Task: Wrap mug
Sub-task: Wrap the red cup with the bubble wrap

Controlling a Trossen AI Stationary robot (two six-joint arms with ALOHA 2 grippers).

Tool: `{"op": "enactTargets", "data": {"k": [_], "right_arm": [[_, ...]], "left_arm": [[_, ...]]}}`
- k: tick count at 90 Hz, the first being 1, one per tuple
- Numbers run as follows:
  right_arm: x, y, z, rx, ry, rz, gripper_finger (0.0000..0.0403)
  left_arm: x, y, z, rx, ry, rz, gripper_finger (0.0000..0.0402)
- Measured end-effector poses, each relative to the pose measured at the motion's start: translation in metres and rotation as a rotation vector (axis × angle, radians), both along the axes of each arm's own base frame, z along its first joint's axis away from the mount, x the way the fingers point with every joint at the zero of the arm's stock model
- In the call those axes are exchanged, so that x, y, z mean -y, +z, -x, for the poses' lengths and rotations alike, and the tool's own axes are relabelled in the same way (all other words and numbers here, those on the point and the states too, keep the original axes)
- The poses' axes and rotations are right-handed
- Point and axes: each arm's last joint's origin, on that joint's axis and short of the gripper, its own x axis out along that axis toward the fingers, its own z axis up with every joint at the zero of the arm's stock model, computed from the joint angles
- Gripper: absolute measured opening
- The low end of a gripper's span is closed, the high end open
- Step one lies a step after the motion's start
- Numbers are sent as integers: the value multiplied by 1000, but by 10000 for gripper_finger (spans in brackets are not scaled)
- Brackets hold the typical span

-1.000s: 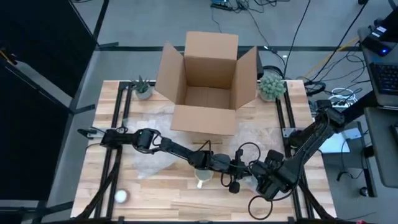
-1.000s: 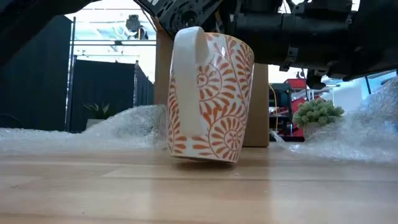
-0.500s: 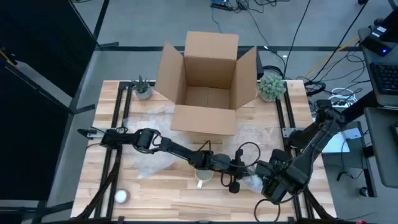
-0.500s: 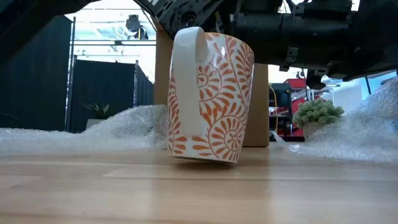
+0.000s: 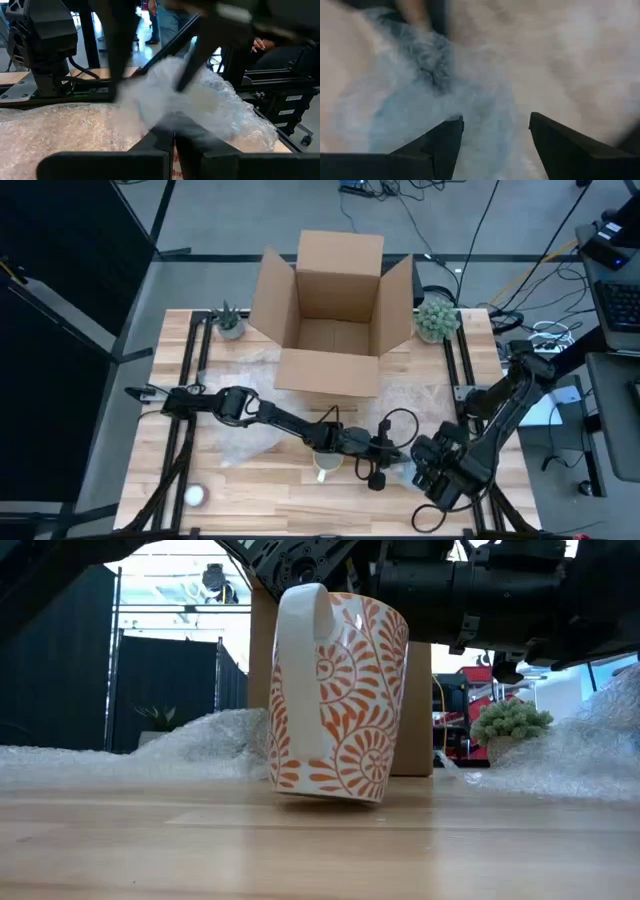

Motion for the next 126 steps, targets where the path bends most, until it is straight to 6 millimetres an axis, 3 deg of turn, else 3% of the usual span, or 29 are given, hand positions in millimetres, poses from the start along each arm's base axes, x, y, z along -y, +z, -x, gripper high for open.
{"op": "enactTargets", "data": {"k": [26, 48, 64, 126], "right_arm": [[7, -37, 5, 5, -37, -37, 219], [6, -39, 5, 8, -43, -50, 219], [7, -39, 5, 14, -32, -39, 219], [10, -34, -5, -3, 28, -36, 219]], "left_arm": [[0, 0, 0, 4, 0, 1, 0], [-1, 15, 2, 4, -1, -2, 0], [0, 40, 5, 50, -2, 12, 0], [3, 10, 3, -26, -66, 2, 0]]}}
